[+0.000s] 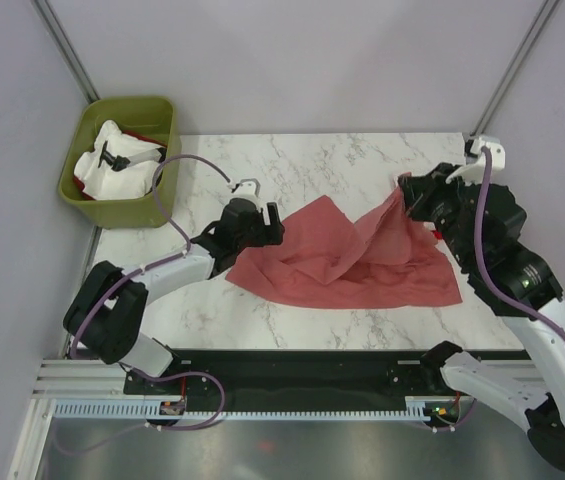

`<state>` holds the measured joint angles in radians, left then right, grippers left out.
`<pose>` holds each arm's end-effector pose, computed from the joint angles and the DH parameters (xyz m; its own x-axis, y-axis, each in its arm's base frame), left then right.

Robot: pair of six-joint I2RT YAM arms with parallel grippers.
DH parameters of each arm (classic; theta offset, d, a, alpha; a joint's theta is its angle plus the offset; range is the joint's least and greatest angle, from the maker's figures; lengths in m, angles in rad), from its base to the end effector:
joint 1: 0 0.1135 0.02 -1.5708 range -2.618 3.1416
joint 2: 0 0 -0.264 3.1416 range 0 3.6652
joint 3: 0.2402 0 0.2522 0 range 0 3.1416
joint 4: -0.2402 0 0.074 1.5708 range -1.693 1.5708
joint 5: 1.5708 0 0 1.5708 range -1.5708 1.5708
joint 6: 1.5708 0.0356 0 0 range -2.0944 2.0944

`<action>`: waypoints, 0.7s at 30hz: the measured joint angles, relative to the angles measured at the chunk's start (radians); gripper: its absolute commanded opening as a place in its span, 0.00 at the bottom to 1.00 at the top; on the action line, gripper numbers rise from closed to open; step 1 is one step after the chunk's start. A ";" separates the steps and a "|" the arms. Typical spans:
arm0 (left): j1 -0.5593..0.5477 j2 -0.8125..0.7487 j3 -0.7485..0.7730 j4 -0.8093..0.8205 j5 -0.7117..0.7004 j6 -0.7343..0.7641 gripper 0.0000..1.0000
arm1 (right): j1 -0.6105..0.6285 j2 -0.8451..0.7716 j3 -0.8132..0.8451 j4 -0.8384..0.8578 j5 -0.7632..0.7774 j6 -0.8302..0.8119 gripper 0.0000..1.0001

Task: Fold and stack the t-shirts
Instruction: Flatten the tshirt out

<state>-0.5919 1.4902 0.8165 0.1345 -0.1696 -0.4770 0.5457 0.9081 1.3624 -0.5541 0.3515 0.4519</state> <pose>0.2699 -0.1742 0.2147 -0.5758 -0.1581 -0.8021 0.1861 0.9300 -0.3170 0.1416 0.0717 0.4723 -0.1615 0.3816 -0.9101 -0.1377 0.9045 0.4036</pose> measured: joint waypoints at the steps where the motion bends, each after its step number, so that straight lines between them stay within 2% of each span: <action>1: -0.014 0.014 0.011 -0.006 0.005 0.001 0.88 | 0.000 -0.037 -0.046 -0.005 -0.014 0.001 0.00; 5: -0.047 0.080 0.059 -0.021 0.046 0.002 0.88 | 0.000 -0.262 -0.240 -0.076 0.006 0.049 0.00; 10: -0.044 0.169 0.130 -0.060 0.088 0.002 0.86 | -0.002 -0.640 -0.452 -0.197 0.141 0.194 0.00; 13: -0.044 0.238 0.185 -0.090 0.098 0.003 0.86 | -0.003 -0.777 -0.532 -0.242 0.187 0.262 0.00; 16: -0.044 0.309 0.245 -0.138 0.092 0.009 0.84 | -0.005 -0.786 -0.569 -0.262 0.202 0.299 0.00; 21: -0.039 0.419 0.360 -0.248 0.058 0.015 0.82 | -0.005 -0.637 -0.570 -0.241 0.211 0.311 0.00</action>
<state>-0.6312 1.9095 1.1767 -0.1139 -0.1116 -0.4622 0.5411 0.2710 0.7921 -0.7952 0.5621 0.7624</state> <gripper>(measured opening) 0.823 0.073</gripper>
